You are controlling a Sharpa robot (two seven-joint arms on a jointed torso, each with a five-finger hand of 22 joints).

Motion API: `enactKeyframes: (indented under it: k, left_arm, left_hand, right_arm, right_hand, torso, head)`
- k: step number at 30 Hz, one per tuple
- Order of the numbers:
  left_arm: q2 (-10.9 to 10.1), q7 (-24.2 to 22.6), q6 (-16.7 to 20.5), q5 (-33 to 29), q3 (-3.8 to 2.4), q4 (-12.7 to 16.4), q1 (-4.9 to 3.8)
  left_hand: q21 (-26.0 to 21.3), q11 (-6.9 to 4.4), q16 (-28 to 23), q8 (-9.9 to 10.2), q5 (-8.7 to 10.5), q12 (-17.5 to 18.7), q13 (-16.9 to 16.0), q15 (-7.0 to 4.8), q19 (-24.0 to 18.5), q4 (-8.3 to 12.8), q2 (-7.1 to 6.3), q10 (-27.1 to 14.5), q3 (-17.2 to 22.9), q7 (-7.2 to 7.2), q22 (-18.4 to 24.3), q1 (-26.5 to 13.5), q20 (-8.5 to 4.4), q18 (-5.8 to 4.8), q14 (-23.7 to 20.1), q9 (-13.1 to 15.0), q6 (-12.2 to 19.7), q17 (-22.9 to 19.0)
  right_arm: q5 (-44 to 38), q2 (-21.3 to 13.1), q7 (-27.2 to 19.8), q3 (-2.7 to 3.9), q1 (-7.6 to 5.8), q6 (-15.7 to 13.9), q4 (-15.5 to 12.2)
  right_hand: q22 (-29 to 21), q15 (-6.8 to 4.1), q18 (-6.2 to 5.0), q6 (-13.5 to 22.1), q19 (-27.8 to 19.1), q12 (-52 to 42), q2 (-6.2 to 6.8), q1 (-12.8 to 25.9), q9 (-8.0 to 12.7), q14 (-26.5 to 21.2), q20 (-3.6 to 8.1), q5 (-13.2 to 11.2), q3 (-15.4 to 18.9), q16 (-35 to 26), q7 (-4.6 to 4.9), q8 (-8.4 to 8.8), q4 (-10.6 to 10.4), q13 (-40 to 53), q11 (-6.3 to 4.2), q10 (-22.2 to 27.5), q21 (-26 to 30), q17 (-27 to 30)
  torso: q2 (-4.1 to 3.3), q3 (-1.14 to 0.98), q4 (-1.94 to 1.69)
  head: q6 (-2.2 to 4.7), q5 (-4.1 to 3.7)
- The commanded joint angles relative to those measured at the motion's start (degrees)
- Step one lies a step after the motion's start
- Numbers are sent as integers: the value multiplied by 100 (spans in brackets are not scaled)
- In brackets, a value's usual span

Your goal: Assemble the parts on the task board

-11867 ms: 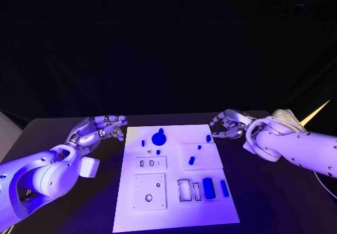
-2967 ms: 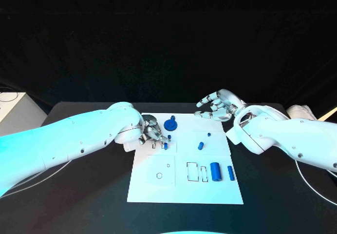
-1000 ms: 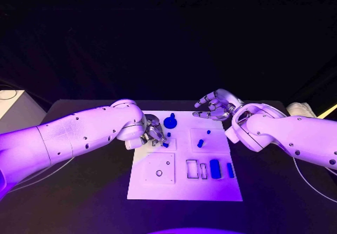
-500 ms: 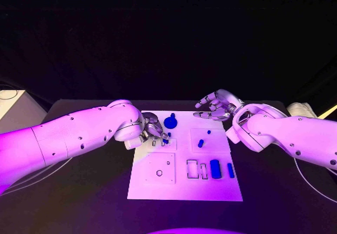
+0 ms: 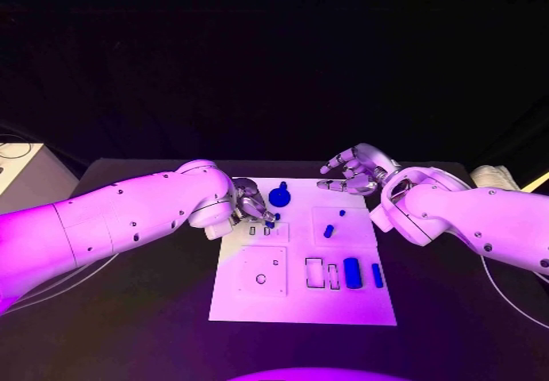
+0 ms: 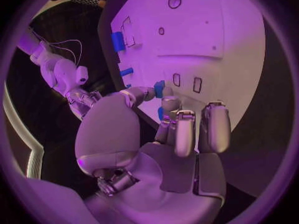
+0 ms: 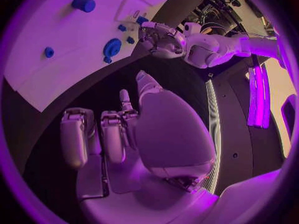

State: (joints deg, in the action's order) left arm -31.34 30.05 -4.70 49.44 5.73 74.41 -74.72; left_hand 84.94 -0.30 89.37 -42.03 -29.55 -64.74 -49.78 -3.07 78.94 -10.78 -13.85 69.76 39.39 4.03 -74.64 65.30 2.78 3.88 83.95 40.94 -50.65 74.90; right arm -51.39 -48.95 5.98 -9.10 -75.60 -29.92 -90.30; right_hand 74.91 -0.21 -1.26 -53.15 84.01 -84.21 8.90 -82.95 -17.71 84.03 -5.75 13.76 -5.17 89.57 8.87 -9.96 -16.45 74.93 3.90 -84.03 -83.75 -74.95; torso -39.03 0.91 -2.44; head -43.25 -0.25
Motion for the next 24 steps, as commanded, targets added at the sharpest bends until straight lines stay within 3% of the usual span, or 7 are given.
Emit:
enactKeyframes:
  k: [1,12,19,24]
  left_arm:
    - [22,113,22,329,20,19,-4]
    - [38,214,-23,513,105,75,-3]
    - [44,233,-36,538,146,79,-2]
    - [44,237,-20,556,158,61,0]
  left_hand:
    - [31,-6,26,17,-55,-40,-26,-54,52,1224,8,73,1180,-2,-31,-32,2,-51,575,11,-60,1423]
    - [44,-21,35,21,-150,-74,-79,-68,79,1237,-4,128,1183,-17,-64,-52,-11,-58,583,25,-94,1445]
    - [48,-23,35,22,-162,-78,-85,-69,89,1237,-5,133,1184,-18,-78,-55,-12,-61,584,27,-98,1446]
    - [48,-24,35,22,-172,-80,-89,-71,88,1237,-6,137,1184,-19,-76,-58,-13,-60,583,28,-101,1445]
  right_arm:
    - [-7,5,-31,0,7,62,7]
    - [18,17,-131,-1,10,-110,65]
    - [159,33,-379,-1,10,-298,100]
    - [283,41,-552,-1,10,-525,119]
  right_hand:
    - [1030,29,-42,15,265,11,-29,-32,8,549,-27,27,-41,-35,22,-34,-1,975,40,-78,19,-1327]
    - [882,27,-94,33,163,149,-18,-7,17,503,-26,56,-54,-111,24,-30,-1,852,40,42,223,-1162]
    - [44,-11,-348,59,-365,596,46,21,38,262,8,74,-182,-596,4,-63,3,454,14,390,1403,-354]
    - [-1154,-21,-647,103,-1026,1508,91,36,46,-110,24,119,-322,-1454,-2,-110,-3,-361,0,1081,3108,737]
  torso:
    - [10,-3,1]
    - [2,-4,8]
    - [-8,3,10]
    - [-14,8,17]
  head:
    - [-20,19]
    - [-38,62]
    - [-35,67]
    - [-36,67]
